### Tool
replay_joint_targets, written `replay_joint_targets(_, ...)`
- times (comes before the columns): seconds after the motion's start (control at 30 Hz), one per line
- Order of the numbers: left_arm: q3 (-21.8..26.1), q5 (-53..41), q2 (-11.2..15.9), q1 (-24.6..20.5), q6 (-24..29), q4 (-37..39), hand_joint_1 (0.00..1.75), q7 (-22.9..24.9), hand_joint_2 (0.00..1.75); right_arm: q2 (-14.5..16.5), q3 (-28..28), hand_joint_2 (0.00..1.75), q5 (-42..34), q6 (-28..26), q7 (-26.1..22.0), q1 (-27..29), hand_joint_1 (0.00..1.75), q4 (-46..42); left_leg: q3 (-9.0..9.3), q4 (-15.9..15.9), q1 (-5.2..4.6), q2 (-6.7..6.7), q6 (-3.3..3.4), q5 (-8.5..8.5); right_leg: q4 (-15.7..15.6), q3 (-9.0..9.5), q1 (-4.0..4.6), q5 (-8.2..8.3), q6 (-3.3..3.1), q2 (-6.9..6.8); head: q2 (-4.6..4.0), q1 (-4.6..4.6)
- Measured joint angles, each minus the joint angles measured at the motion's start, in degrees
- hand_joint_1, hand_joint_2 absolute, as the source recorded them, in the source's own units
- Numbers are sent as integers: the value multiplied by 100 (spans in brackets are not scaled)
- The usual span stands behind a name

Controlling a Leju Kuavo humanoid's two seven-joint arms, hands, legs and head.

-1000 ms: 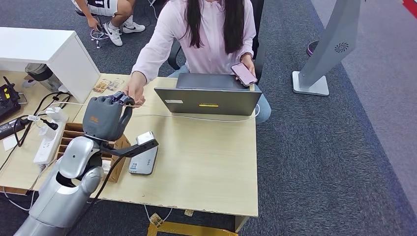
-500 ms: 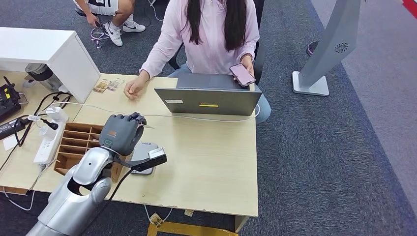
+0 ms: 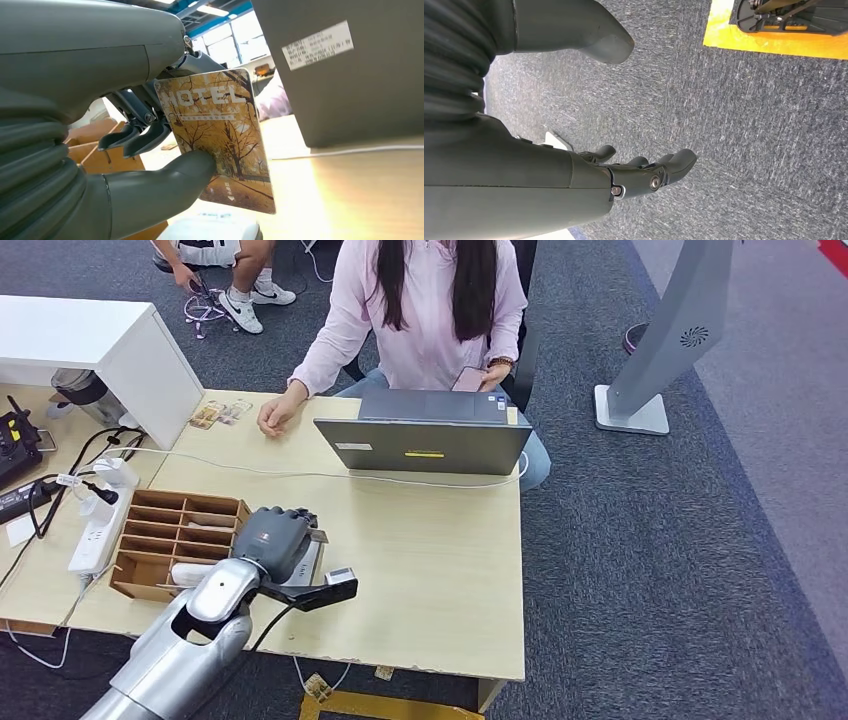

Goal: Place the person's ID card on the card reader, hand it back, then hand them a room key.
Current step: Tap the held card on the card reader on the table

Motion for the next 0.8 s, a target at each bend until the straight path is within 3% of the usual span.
replay_joint_targets(0.17,-28,6,-58,-54,23,178,175,221,175,0,0,175,-5,-8,5,-1,0,0,0,0,0,0,0,1,0,1,0,0,0,0,0,0)
replay_joint_targets(0.43,68,113,-299,89,556,227,175,807,175,0,0,175,-16,-43,11,1,0,1,-3,0,0,0,1,0,0,2,0,0,0,-1,0,0)
replay_joint_targets(0.8,601,280,-467,528,587,167,175,902,175,0,0,175,-15,-40,16,3,0,3,-2,0,0,-1,1,1,0,2,0,0,0,-1,0,-1)
